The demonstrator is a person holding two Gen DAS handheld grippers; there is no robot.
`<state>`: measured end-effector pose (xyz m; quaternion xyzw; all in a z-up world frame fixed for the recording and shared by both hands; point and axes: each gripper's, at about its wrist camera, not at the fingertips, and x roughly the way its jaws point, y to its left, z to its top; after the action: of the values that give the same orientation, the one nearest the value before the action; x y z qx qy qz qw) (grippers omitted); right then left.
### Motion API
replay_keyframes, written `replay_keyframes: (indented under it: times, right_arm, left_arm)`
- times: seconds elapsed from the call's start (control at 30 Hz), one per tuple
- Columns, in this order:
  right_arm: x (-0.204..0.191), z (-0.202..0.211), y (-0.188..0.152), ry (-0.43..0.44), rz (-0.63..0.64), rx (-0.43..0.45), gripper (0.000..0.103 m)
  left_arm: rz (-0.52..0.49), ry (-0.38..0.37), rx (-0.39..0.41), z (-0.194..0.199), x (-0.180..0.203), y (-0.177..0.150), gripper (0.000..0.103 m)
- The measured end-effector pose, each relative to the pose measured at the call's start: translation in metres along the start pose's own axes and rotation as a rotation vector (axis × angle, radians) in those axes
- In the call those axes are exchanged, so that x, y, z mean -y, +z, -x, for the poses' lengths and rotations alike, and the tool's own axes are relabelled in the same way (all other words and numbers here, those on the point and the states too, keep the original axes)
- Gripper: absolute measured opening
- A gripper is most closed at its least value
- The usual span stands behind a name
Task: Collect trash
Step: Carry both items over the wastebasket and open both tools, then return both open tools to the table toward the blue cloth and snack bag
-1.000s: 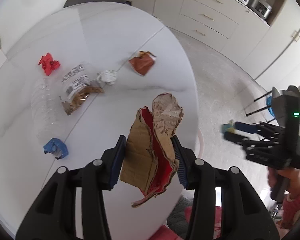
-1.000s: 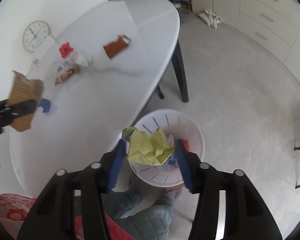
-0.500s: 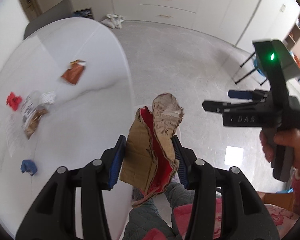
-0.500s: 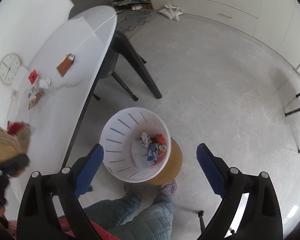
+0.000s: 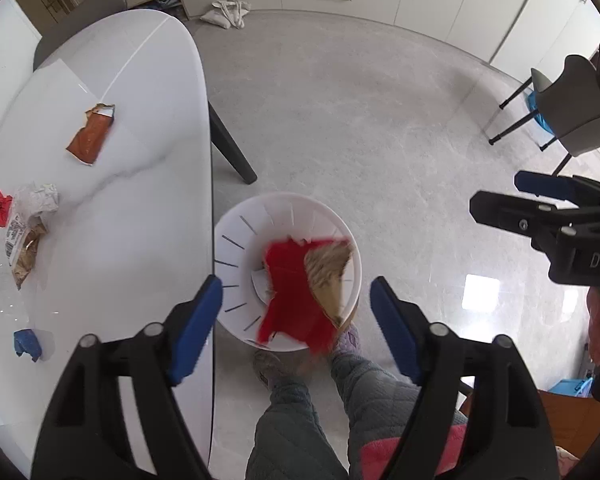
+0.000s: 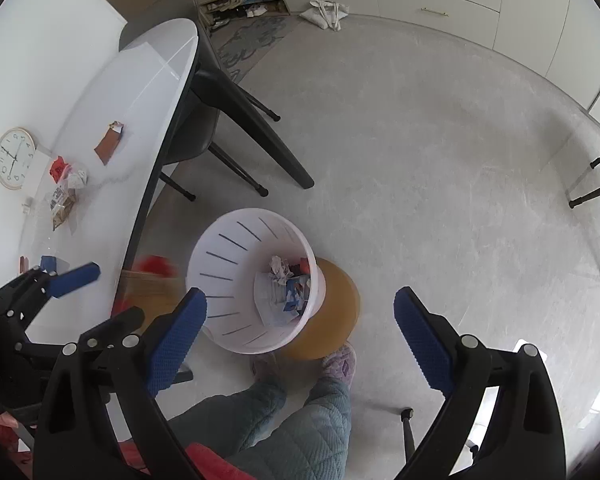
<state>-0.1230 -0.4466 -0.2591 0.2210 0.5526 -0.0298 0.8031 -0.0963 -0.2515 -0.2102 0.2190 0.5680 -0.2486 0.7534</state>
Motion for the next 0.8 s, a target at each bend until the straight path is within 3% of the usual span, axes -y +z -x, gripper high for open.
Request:
replay_keyframes:
  times: [0.1,0.33,0.53,0.8]
  right_arm:
    - [-0.001,0.000,0.001,0.006,0.000,-0.002,0.094]
    - [-0.015,0.018,0.007,0.014,0.024,0.037,0.094]
    - [-0.042,0.043,0.009,-0.004,0.093,0.092,0.100]
    - [-0.077,0.046,0.008,0.036,0.135,0.093,0.100]
  left_arm:
    - [0.015,0.011,0.012,0.004,-0.007,0.001,0.090]
    - [0.116,0.012,0.064,0.042,-0.037,-0.003,0.095]
    - [0.183,0.023,0.138,0.084,-0.070,-0.024,0.095]
    - [0.246,0.068,0.136,0.093,-0.111,-0.040,0.095]
